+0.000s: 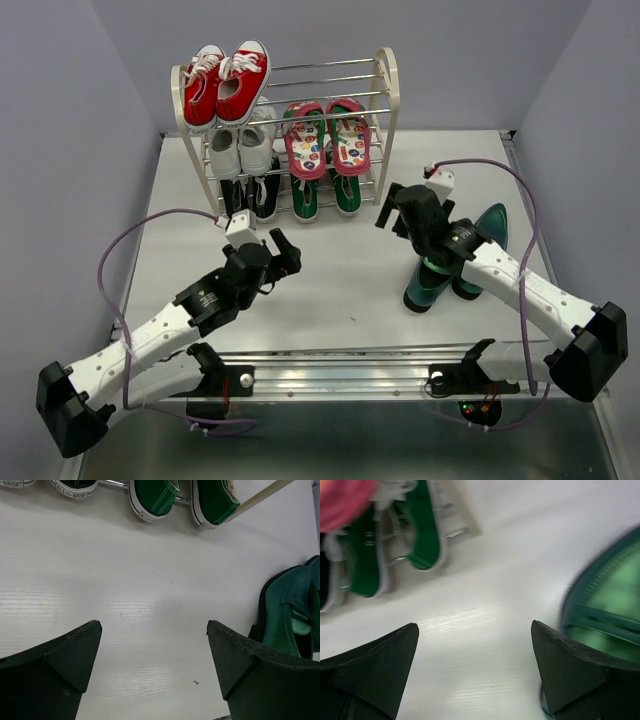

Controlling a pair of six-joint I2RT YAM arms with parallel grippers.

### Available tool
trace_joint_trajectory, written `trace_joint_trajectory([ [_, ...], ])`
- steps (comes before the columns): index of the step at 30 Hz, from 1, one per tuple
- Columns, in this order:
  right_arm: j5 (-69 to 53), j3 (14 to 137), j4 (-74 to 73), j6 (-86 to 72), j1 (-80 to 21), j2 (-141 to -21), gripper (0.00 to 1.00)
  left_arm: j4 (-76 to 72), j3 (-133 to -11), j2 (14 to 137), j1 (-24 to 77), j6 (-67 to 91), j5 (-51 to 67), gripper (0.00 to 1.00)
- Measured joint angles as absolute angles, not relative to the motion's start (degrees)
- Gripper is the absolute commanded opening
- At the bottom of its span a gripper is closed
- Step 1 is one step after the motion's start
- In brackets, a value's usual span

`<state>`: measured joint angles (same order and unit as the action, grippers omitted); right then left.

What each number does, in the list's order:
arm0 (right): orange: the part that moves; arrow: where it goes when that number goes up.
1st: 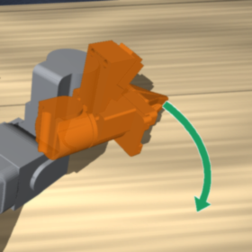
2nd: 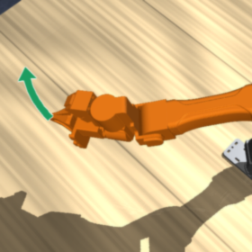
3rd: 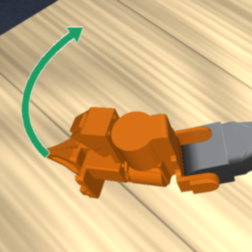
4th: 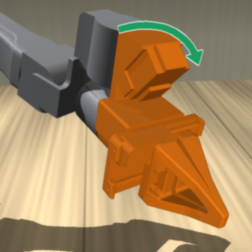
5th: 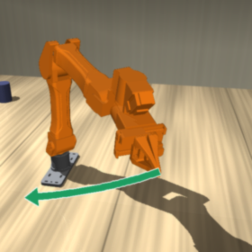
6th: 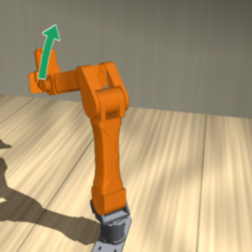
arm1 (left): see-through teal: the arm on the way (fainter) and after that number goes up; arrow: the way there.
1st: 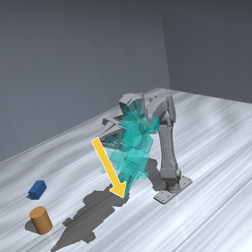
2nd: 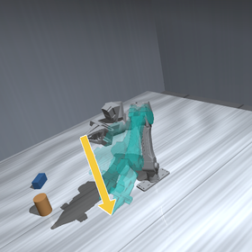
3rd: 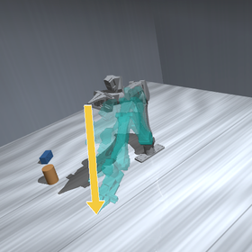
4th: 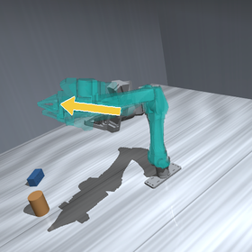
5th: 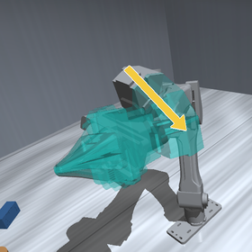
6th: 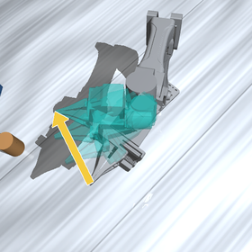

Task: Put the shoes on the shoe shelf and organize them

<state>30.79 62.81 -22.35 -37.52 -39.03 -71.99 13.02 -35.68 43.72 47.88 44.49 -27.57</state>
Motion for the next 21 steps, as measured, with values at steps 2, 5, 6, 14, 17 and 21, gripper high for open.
trace_joint_trajectory([
  [2, 35.70, 61.14, -28.29, -40.14, -38.83, -70.78, 1.00, 12.58, -36.47, 46.59, 47.88, 44.40, -25.89, 0.99],
  [5, 40.99, 59.22, -36.77, -43.77, -36.29, -68.23, 1.00, 10.46, -38.22, 51.51, 48.23, 43.83, -22.35, 0.99],
  [6, 41.50, 59.00, -38.65, -44.29, -34.20, -67.35, 1.00, 9.52, -39.03, 53.08, 48.71, 43.55, -20.93, 0.99],
  [14, 42.54, 56.23, -42.22, -45.43, -17.08, -64.69, 1.00, 3.22, -59.18, 76.64, 58.98, 38.61, -13.19, 0.99],
  [17, 43.20, 54.28, -43.31, -45.50, -14.06, -63.11, 1.00, 2.79, -67.99, 86.41, 61.58, 36.99, -10.55, 0.99],
  [21, 44.29, 53.39, -43.94, -45.52, -11.92, -60.14, 1.00, 5.74, -79.90, 99.18, 63.35, 35.03, -8.08, 0.99],
])
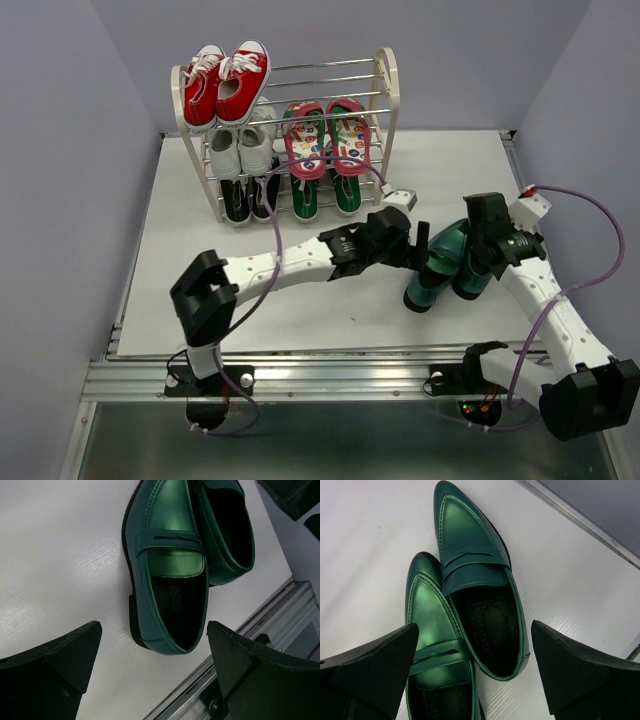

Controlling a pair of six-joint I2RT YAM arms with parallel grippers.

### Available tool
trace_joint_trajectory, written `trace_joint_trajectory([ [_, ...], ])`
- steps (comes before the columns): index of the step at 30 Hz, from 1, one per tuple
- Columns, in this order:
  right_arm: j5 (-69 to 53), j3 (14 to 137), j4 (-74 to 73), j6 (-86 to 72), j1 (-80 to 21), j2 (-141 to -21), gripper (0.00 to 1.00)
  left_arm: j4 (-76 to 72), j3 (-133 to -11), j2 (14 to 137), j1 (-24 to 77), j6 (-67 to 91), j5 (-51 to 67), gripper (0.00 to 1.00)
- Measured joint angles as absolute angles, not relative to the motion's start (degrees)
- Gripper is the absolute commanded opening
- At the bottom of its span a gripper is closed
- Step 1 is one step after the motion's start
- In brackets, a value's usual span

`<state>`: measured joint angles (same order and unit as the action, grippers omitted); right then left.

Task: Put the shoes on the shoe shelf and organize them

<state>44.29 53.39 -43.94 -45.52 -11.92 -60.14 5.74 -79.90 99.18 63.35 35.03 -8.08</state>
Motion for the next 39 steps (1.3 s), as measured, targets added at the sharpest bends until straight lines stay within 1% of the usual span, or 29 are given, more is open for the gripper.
trace_joint_trajectory([
  [4, 44.71, 53.39, -43.90, -45.50, -11.60, -58.59, 1.00, 9.08, -88.25, 109.03, 64.03, 32.95, -5.74, 0.99],
  [9, 44.66, 53.39, -43.51, -45.30, -11.60, -58.46, 1.00, 14.96, -94.85, 116.73, 64.18, 31.83, -5.37, 0.99],
  [11, 44.66, 53.32, -43.18, -45.28, -11.60, -58.46, 1.00, 16.58, -95.72, 118.45, 64.34, 31.77, -5.43, 0.96],
  [13, 44.66, 52.88, -42.87, -45.28, -11.60, -58.46, 1.00, 18.11, -95.72, 119.26, 64.47, 31.73, -5.43, 0.86],
  [14, 44.64, 52.64, -42.83, -45.25, -11.60, -58.46, 1.00, 18.79, -95.72, 119.68, 64.53, 31.75, -5.39, 0.81],
  [15, 44.62, 52.40, -42.85, -45.25, -11.60, -58.48, 1.00, 18.98, -95.72, 119.87, 64.64, 31.83, -5.30, 0.72],
  [16, 44.62, 52.18, -42.85, -45.23, -11.60, -58.48, 1.00, 18.94, -95.72, 120.03, 64.71, 32.03, -5.06, 0.57],
  [17, 44.62, 52.10, -42.83, -45.23, -11.60, -58.48, 1.00, 18.85, -95.72, 120.05, 64.75, 32.05, -4.80, 0.49],
  [18, 44.62, 51.99, -42.83, -45.21, -11.60, -58.48, 1.00, 18.44, -95.94, 120.05, 64.88, 32.36, -4.36, 0.26],
  [19, 44.62, 51.92, -42.83, -45.19, -11.60, -58.48, 1.00, 18.37, -96.44, 120.05, 64.97, 32.23, -4.40, 0.14],
  [20, 44.62, 51.90, -42.83, -45.15, -11.60, -58.48, 1.00, 18.33, -96.53, 120.05, 65.17, 32.62, -4.27, 0.03],
  [21, 44.64, 51.90, -42.81, -45.10, -11.60, -58.48, 1.00, 18.39, -96.71, 120.05, 65.23, 32.14, -4.71, 0.00],
  [28, 44.62, 51.70, -42.78, -45.01, -11.60, -57.52, 1.00, 20.58, -96.88, 119.61, 65.21, 31.94, -7.49, 0.00],
  [31, 44.64, 51.62, -42.76, -45.01, -11.60, -56.58, 1.00, 20.88, -95.15, 118.28, 65.30, 31.81, -9.76, 0.00],
  [35, 44.64, 51.57, -42.44, -45.04, -11.60, -55.57, 1.00, 24.58, -90.45, 112.77, 65.54, 30.39, -15.09, 0.00],
  [39, 44.69, 51.44, -41.76, -45.06, -11.60, -54.13, 1.00, 29.26, -85.58, 104.73, 65.52, 28.42, -20.14, 0.00],
])
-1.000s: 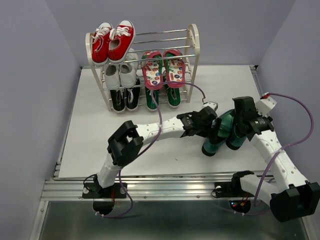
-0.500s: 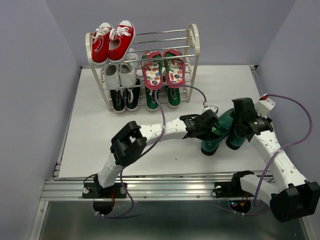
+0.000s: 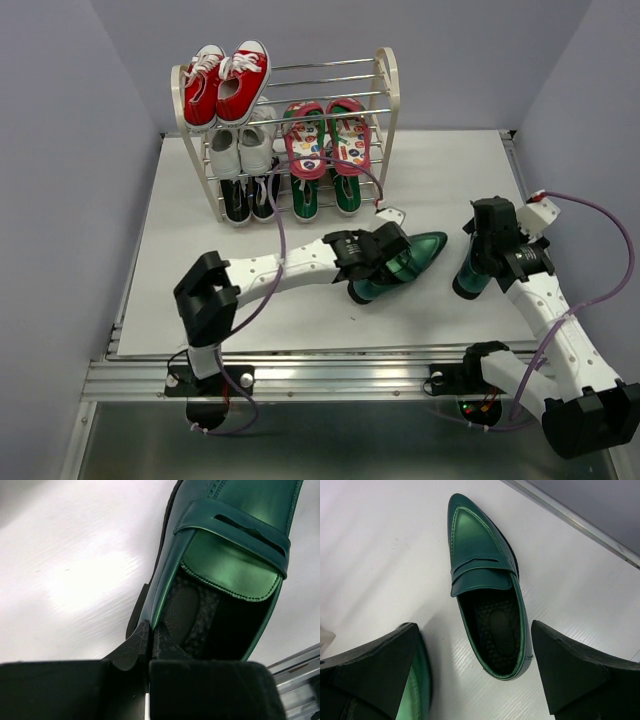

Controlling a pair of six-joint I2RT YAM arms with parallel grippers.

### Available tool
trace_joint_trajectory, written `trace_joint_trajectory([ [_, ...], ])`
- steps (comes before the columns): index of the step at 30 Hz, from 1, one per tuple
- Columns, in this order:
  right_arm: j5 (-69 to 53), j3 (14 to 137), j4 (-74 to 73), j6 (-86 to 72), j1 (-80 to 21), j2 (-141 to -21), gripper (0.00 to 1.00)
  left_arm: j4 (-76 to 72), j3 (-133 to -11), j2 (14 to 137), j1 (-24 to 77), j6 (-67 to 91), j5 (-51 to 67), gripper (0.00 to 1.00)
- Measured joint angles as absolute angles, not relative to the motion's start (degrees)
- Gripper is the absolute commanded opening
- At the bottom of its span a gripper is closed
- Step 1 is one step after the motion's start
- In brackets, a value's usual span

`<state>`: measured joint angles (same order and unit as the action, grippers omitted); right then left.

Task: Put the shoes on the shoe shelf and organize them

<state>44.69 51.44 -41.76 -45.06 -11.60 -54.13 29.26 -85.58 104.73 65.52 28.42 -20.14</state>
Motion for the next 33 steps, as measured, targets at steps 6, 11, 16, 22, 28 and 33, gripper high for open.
trace_joint_trajectory([
  [6, 44.75, 50.61, -41.32, -45.06, -11.60, -52.84, 1.00, 30.92, -79.13, 89.08, 65.52, 24.03, -25.17, 0.00],
  [11, 44.75, 50.61, -40.71, -45.04, -11.60, -52.86, 1.00, 30.28, -78.06, 78.15, 65.63, 20.53, -26.76, 0.00],
  [16, 44.75, 50.52, -39.97, -45.04, -11.60, -52.88, 1.00, 29.30, -79.18, 72.23, 65.89, 19.09, -30.20, 0.00],
  [22, 44.71, 50.50, -39.77, -45.01, -11.60, -53.63, 1.00, 27.55, -83.96, 71.66, 65.84, 15.55, -33.50, 0.00],
  [28, 44.60, 49.63, -39.40, -44.99, -11.60, -54.06, 1.00, 26.39, -97.08, 76.75, 63.81, 12.60, -35.27, 0.00],
  [33, 44.42, 49.63, -39.00, -44.82, -11.60, -54.15, 1.00, 25.21, -104.36, 79.13, 57.69, 11.84, -35.09, 0.00],
])
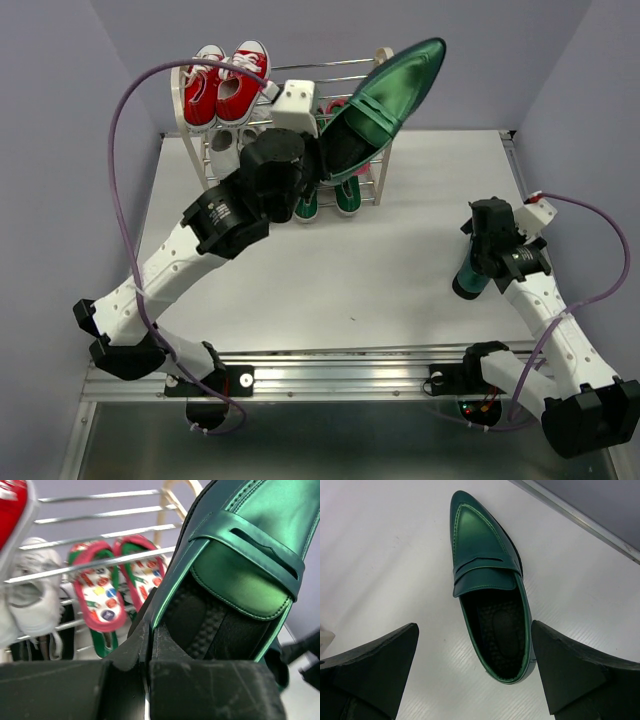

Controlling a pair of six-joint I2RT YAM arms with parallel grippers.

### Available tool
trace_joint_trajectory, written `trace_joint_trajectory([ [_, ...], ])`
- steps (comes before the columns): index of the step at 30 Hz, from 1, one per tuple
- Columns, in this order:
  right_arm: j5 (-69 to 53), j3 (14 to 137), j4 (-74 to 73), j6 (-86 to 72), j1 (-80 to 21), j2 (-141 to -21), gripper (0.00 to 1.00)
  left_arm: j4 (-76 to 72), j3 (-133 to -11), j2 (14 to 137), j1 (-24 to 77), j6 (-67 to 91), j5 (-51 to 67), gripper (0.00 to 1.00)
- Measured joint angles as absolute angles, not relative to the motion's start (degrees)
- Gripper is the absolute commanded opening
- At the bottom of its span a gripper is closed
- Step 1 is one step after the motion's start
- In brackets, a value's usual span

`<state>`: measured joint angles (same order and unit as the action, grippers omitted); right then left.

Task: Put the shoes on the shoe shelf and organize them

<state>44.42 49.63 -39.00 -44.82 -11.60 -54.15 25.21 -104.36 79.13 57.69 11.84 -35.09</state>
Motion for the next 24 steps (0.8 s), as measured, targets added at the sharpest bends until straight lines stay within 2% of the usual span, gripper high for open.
trace_joint_trajectory([
  [11, 44.12, 49.63, -38.94, -44.75, -11.60, -54.59, 1.00, 29.67, -119.74, 88.38, 40.29, 17.04, -35.29, 0.00],
  [24, 43.46, 49.63, -38.85, -44.58, -11.60, -54.81, 1.00, 33.98, -120.57, 94.78, 32.14, 26.26, -33.12, 0.00],
])
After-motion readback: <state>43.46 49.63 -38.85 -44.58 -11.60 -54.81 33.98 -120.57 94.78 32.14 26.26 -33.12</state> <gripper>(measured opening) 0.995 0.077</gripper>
